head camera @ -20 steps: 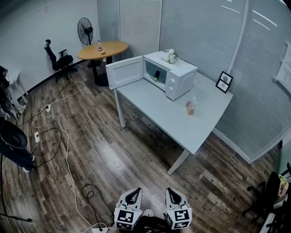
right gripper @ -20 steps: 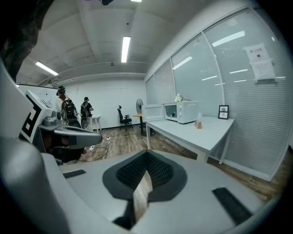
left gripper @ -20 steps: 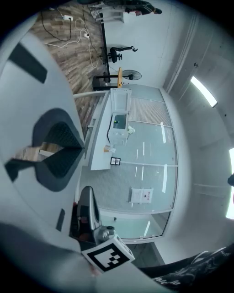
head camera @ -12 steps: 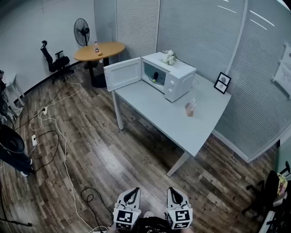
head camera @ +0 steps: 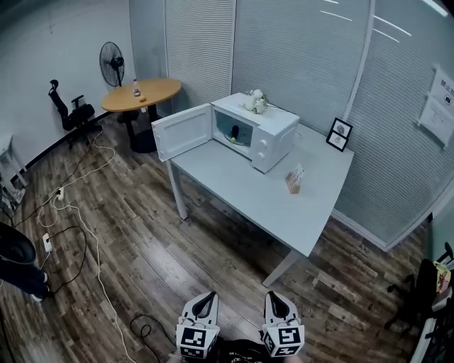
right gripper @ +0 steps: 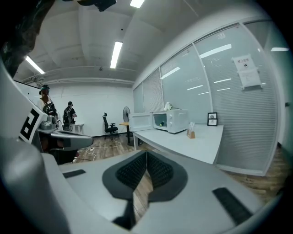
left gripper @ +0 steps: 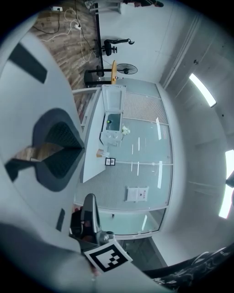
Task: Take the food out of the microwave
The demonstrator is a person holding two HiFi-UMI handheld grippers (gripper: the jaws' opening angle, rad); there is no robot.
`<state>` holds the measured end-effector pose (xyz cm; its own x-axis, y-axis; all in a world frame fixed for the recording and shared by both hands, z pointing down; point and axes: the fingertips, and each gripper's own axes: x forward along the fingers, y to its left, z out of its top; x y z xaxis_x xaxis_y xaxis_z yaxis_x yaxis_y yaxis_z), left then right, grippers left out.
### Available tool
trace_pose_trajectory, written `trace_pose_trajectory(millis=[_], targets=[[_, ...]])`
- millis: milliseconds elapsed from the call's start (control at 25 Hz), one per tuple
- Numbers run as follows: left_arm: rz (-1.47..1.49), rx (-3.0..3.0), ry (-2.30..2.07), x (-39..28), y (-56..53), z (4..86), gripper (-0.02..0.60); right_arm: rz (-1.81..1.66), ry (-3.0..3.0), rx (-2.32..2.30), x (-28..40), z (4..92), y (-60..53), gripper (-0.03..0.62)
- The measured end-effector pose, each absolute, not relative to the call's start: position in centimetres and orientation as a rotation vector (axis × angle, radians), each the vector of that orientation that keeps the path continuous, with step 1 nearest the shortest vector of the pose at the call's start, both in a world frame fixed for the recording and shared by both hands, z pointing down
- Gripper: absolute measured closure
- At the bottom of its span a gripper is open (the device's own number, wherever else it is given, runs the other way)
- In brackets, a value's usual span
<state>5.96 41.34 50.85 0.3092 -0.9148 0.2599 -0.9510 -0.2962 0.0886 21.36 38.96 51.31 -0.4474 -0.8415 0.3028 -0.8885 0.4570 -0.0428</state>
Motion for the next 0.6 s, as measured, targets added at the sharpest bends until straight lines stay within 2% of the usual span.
trace_pose_trajectory(millis=[280,600], targets=[[0.227,2.431,-1.667,3.0,37.7,50.0,0.574,0.286,-2.469,1.528,18.1,51.0,36.2,0.589],[0.24,2.385,-1.701,0.3,36.3,51.1,0.574,0.294,-2.409,1.577,18.4,51.5,34.7,0.589]])
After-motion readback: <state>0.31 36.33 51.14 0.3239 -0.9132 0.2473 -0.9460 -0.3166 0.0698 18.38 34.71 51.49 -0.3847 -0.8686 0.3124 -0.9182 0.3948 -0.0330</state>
